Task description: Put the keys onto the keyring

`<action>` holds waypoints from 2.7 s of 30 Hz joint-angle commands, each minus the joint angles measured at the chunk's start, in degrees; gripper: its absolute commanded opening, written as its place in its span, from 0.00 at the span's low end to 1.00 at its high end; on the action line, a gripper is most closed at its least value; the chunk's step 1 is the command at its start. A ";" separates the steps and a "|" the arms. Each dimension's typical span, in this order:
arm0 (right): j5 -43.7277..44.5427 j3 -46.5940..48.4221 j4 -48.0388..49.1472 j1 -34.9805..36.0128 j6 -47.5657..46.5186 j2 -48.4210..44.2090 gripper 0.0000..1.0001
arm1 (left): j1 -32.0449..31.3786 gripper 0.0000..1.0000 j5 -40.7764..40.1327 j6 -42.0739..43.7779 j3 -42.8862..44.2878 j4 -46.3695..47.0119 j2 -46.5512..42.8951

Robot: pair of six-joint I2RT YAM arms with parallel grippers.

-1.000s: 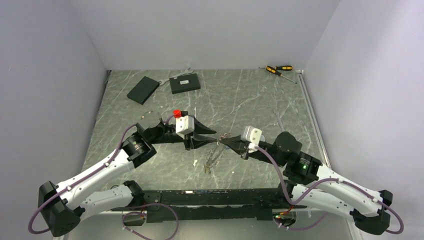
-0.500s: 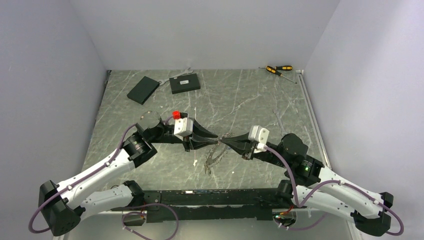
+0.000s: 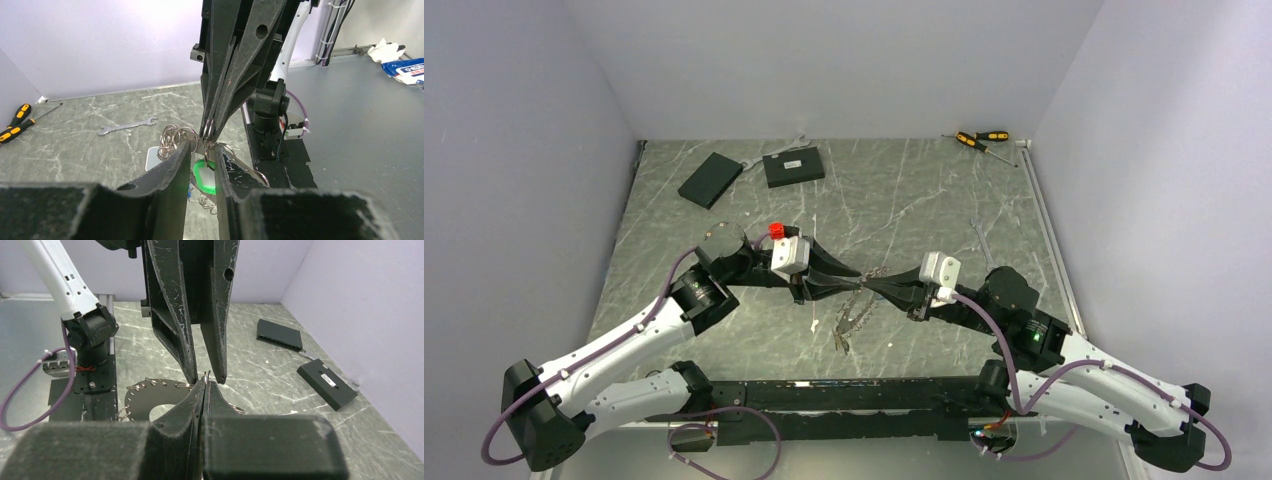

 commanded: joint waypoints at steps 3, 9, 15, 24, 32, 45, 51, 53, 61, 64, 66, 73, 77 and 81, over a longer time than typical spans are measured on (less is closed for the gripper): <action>-1.23 1.45 4.15 -0.18 0.78 -0.51 0.00 | -0.31 0.28 0.25 0.87 0.63 0.16 -0.78; -1.71 2.02 2.98 -0.18 0.72 0.17 0.00 | -0.38 0.24 0.81 -0.47 -0.14 2.62 -0.07; -2.01 2.08 2.89 -0.18 0.90 -0.07 0.00 | -0.41 0.16 1.00 -0.32 -0.03 2.50 0.61; -1.81 2.33 2.65 -0.18 0.81 -0.23 0.00 | -0.36 0.21 -0.09 0.49 -0.55 1.44 -0.04; -1.84 2.55 2.61 -0.18 0.78 0.02 0.00 | -0.37 0.23 0.69 -0.49 -0.73 2.55 1.08; -1.62 2.44 2.80 -0.17 0.98 -0.16 0.00 | -0.40 0.00 0.02 -0.49 -0.51 1.47 1.52; -1.22 2.90 1.37 -0.20 0.77 0.29 0.00 | -0.41 0.00 -2.20 0.46 1.03 -2.21 1.45; -0.82 3.78 -0.20 -0.18 0.41 0.94 0.00 | -0.47 0.00 -2.51 1.05 1.48 -3.31 1.37; 0.92 9.38 -10.10 -0.18 -2.74 3.16 0.24 | -0.47 0.00 -3.48 6.17 4.75 -10.95 1.94; 2.54 12.03 -13.88 -0.18 -3.53 3.86 0.38 | -0.41 0.00 -3.66 6.84 5.30 -12.37 2.23; 3.17 14.72 -17.02 -0.18 -4.54 4.70 0.49 | -0.44 0.00 -3.87 7.47 5.67 -13.21 2.33; 3.33 23.11 -31.56 -0.18 -7.42 9.94 0.58 | -0.40 0.00 -5.09 10.16 7.24 -17.04 2.39; 2.71 25.29 -34.60 -0.18 -8.44 12.07 0.58 | -0.44 0.00 -5.23 10.69 7.81 -18.88 2.67; 1.16 26.62 -35.58 -0.18 -8.95 14.47 0.56 | -0.42 0.00 -5.15 10.34 7.60 -18.51 2.78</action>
